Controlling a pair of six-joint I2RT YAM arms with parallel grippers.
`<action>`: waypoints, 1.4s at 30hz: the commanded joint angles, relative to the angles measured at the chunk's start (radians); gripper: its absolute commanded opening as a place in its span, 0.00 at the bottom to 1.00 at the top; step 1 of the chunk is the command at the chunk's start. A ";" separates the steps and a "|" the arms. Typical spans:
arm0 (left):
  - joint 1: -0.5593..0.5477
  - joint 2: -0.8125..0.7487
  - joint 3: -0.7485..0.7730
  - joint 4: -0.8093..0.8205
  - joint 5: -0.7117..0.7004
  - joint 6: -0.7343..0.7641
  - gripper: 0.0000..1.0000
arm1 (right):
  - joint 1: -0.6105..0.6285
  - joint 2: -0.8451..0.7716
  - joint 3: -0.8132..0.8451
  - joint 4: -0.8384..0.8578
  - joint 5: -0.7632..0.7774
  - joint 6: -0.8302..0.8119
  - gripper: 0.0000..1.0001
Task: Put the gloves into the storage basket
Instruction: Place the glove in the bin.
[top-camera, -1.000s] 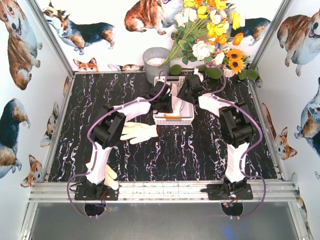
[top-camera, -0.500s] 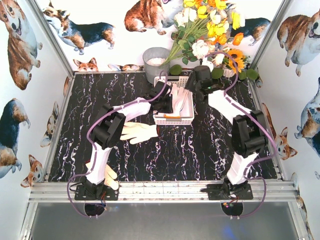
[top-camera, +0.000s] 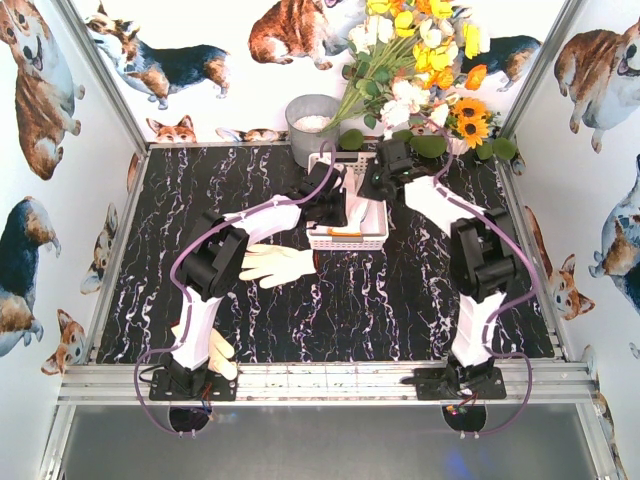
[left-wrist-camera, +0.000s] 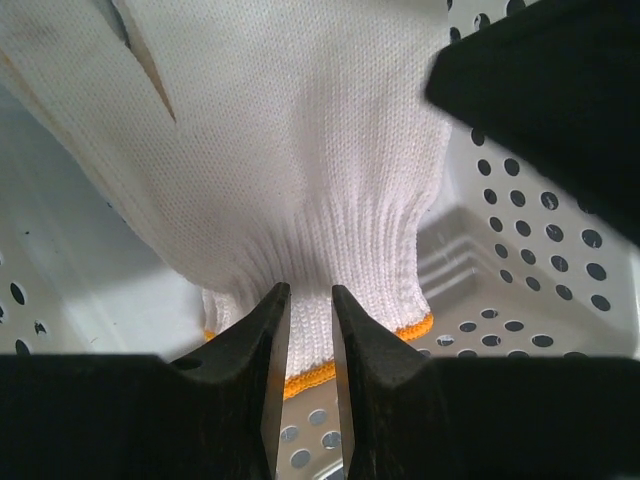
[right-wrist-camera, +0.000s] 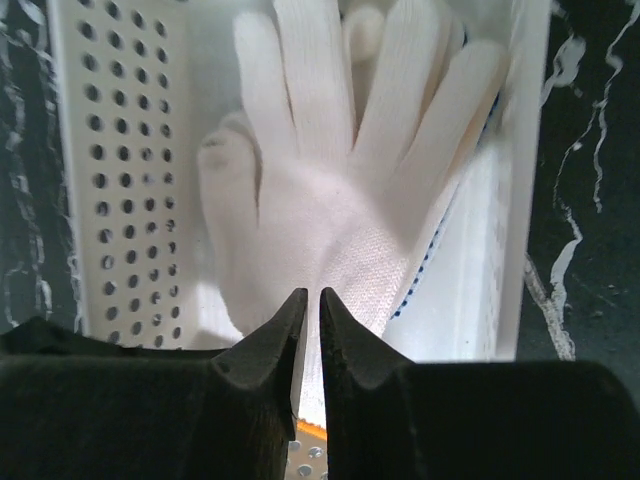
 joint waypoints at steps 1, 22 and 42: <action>-0.013 -0.035 -0.013 0.000 0.000 0.008 0.18 | 0.027 0.044 0.074 -0.049 0.025 -0.008 0.12; -0.037 -0.194 0.005 -0.047 -0.047 0.008 0.22 | 0.043 0.007 0.118 -0.153 0.102 -0.029 0.24; -0.033 -0.719 -0.500 -0.146 -0.349 -0.162 0.56 | 0.023 -0.753 -0.424 -0.048 0.074 -0.005 0.38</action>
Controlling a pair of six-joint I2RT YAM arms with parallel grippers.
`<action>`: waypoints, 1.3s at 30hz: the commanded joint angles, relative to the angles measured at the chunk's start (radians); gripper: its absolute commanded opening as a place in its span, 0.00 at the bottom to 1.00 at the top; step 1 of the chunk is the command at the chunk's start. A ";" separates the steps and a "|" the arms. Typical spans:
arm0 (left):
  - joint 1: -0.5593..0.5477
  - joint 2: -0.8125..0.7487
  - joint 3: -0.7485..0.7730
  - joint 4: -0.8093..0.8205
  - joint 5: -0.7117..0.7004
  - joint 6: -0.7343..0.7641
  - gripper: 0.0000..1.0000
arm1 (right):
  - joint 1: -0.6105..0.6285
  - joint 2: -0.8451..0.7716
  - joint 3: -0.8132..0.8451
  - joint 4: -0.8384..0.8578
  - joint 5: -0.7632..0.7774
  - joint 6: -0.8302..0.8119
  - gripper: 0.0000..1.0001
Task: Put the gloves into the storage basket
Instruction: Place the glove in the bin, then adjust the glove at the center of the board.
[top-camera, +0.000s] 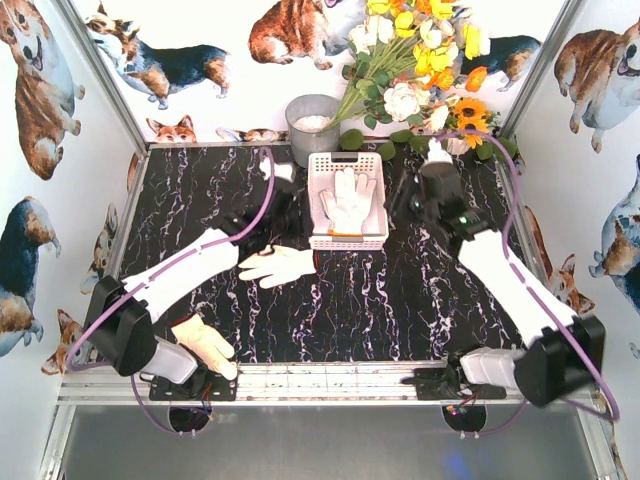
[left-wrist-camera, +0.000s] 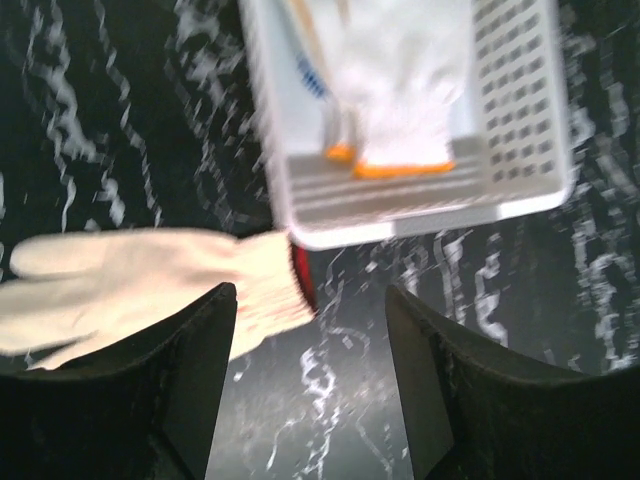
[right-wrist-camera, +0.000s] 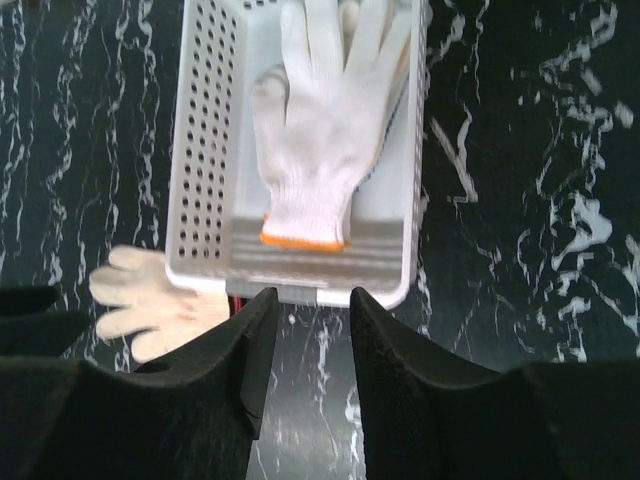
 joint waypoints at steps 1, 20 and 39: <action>0.002 -0.042 -0.100 -0.026 -0.045 -0.077 0.56 | 0.001 -0.139 -0.079 0.039 -0.037 0.018 0.38; -0.161 0.299 -0.018 -0.027 -0.174 -0.083 0.46 | 0.000 -0.366 -0.281 -0.047 -0.067 0.118 0.39; -0.227 0.345 -0.090 -0.026 -0.131 -0.088 0.00 | -0.002 -0.329 -0.254 -0.055 -0.062 0.111 0.39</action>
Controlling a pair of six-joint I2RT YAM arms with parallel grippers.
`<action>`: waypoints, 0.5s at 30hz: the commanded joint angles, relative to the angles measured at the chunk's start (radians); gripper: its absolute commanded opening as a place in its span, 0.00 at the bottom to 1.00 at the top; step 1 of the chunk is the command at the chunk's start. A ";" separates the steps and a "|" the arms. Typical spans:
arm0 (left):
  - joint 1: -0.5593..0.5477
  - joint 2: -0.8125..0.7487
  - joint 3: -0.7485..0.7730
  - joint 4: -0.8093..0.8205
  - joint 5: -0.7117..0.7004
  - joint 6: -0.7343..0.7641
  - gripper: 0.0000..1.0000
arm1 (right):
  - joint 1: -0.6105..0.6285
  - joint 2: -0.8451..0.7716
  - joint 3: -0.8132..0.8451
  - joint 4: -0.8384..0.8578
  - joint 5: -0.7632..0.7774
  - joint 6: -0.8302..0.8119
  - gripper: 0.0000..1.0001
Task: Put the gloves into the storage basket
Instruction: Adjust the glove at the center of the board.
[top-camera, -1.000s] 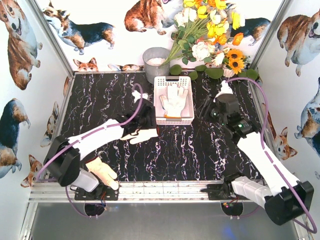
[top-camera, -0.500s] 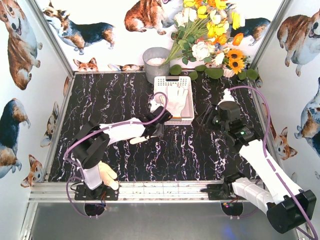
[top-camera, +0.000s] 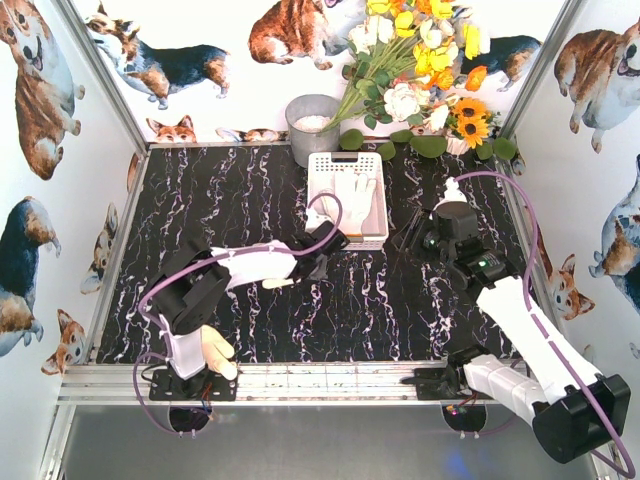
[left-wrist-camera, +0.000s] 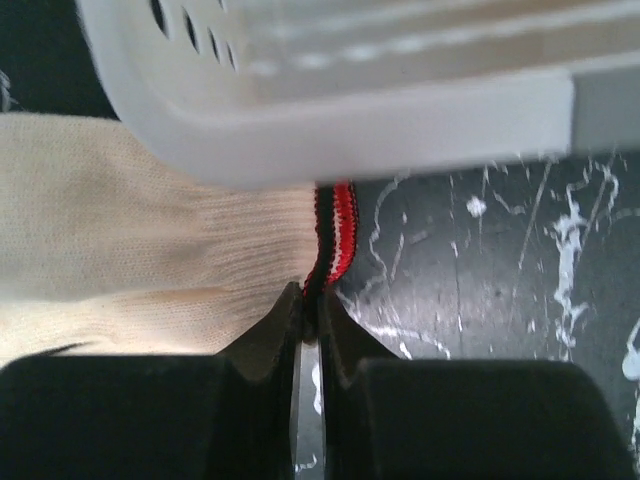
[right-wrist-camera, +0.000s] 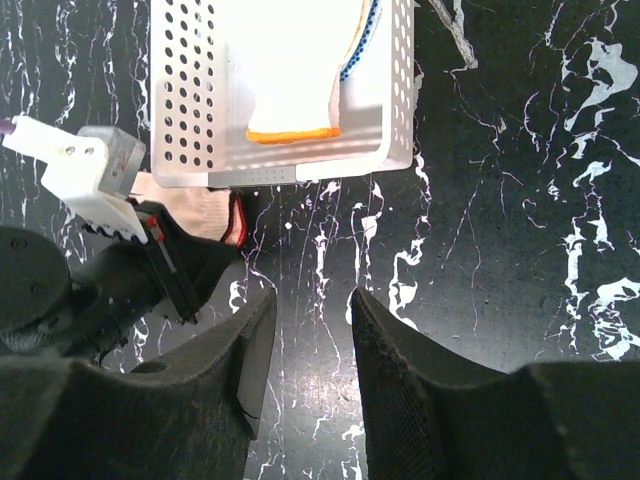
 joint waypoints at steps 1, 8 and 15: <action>-0.065 -0.063 -0.070 -0.006 0.051 0.012 0.00 | -0.002 0.001 0.035 0.027 -0.005 0.000 0.39; -0.318 -0.258 -0.203 0.035 0.262 0.137 0.00 | -0.002 0.020 0.044 -0.016 -0.078 -0.019 0.39; -0.518 -0.325 -0.216 0.009 0.364 0.183 0.02 | 0.000 0.002 -0.010 -0.080 -0.188 0.001 0.41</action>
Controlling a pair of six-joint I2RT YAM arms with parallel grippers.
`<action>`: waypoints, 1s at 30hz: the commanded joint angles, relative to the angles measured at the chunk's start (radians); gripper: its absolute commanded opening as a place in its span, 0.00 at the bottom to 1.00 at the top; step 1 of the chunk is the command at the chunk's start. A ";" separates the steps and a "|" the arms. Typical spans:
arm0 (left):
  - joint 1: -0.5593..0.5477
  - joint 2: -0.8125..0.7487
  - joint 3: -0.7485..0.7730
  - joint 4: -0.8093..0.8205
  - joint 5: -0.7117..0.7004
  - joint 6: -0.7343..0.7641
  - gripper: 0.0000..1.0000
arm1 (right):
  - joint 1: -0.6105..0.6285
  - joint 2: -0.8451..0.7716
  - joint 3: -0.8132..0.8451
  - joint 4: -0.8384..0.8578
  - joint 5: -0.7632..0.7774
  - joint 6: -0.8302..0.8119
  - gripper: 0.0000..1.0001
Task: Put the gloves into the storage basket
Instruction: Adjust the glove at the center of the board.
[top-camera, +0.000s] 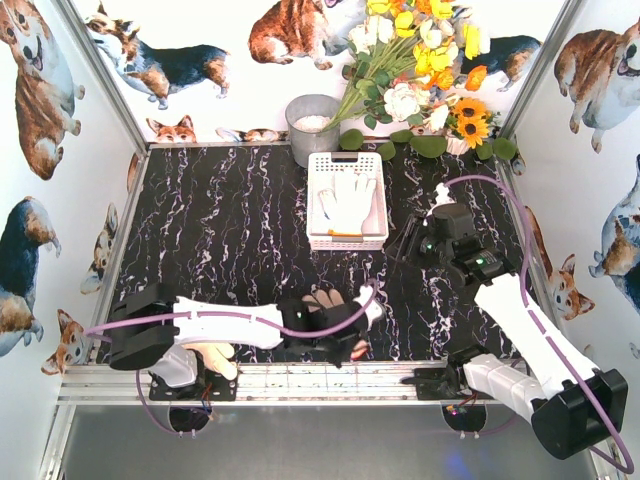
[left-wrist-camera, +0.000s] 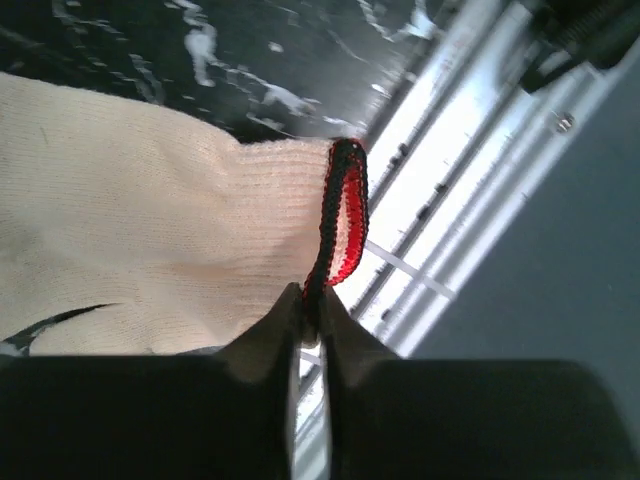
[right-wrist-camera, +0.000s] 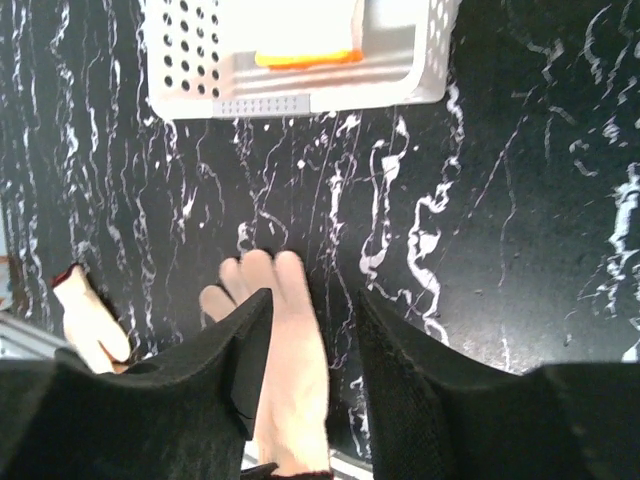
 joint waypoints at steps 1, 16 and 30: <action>-0.030 -0.038 -0.021 -0.004 0.076 0.030 0.10 | 0.000 -0.029 -0.025 -0.020 -0.102 0.016 0.43; 0.199 -0.222 -0.160 0.060 -0.071 -0.451 0.29 | 0.201 -0.027 -0.307 0.148 -0.235 0.243 0.47; 0.249 -0.159 -0.278 0.179 -0.002 -0.611 0.21 | 0.302 0.300 -0.300 0.360 -0.254 0.217 0.39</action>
